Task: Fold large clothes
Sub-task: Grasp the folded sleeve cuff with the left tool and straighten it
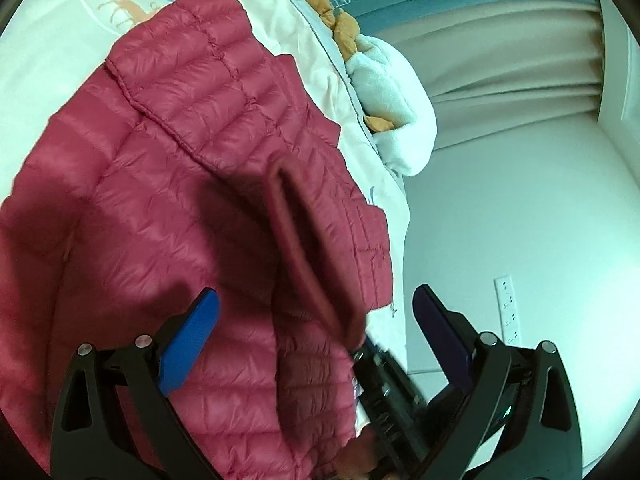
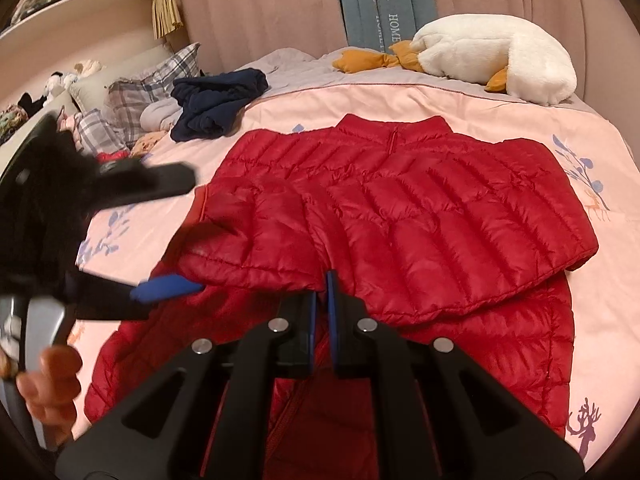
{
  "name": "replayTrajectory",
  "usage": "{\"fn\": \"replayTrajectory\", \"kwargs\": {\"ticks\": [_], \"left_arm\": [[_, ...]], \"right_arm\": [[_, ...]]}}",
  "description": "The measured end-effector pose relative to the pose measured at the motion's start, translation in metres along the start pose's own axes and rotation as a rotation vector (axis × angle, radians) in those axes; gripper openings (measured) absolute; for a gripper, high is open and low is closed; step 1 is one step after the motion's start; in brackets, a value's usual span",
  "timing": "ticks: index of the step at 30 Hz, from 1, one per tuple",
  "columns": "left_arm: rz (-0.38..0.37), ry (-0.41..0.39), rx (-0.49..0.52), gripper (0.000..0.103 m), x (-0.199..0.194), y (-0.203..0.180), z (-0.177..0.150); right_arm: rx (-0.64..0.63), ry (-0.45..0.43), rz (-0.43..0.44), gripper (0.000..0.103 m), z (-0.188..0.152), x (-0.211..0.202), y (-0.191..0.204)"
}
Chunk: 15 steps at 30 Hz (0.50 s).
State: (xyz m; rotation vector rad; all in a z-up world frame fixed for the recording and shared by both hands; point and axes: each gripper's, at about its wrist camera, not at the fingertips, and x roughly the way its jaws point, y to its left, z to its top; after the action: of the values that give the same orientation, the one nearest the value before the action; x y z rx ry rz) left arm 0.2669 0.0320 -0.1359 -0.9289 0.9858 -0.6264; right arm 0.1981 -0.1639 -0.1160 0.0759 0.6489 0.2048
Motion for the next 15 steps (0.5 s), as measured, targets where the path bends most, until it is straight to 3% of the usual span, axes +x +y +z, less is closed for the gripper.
{"fn": "replayTrajectory", "kwargs": {"ticks": [1,2,6,9,11,15], "left_arm": [[0.005,0.003,-0.008,0.085,0.003,0.001,0.003],[0.007,0.010,-0.016,0.074,0.007,0.002,0.005],[0.033,0.031,-0.021,0.023,0.017,0.002,0.009],[0.077,0.010,-0.005,0.015,0.019,0.000,0.010],[0.103,-0.013,0.019,0.013,0.017,-0.004,0.010],[0.167,-0.072,0.095,0.013,0.009,-0.017,0.014]], "right_arm": [[-0.003,0.003,0.000,0.005,-0.001,0.001,0.000],[-0.006,0.006,-0.001,0.005,-0.002,0.003,0.001],[-0.008,0.012,-0.001,0.009,-0.002,0.006,0.000],[0.006,0.026,0.006,0.018,-0.003,0.006,-0.002],[0.016,0.020,0.004,0.038,-0.004,0.000,-0.005],[0.027,-0.018,-0.007,0.048,-0.008,-0.020,-0.016]]}}
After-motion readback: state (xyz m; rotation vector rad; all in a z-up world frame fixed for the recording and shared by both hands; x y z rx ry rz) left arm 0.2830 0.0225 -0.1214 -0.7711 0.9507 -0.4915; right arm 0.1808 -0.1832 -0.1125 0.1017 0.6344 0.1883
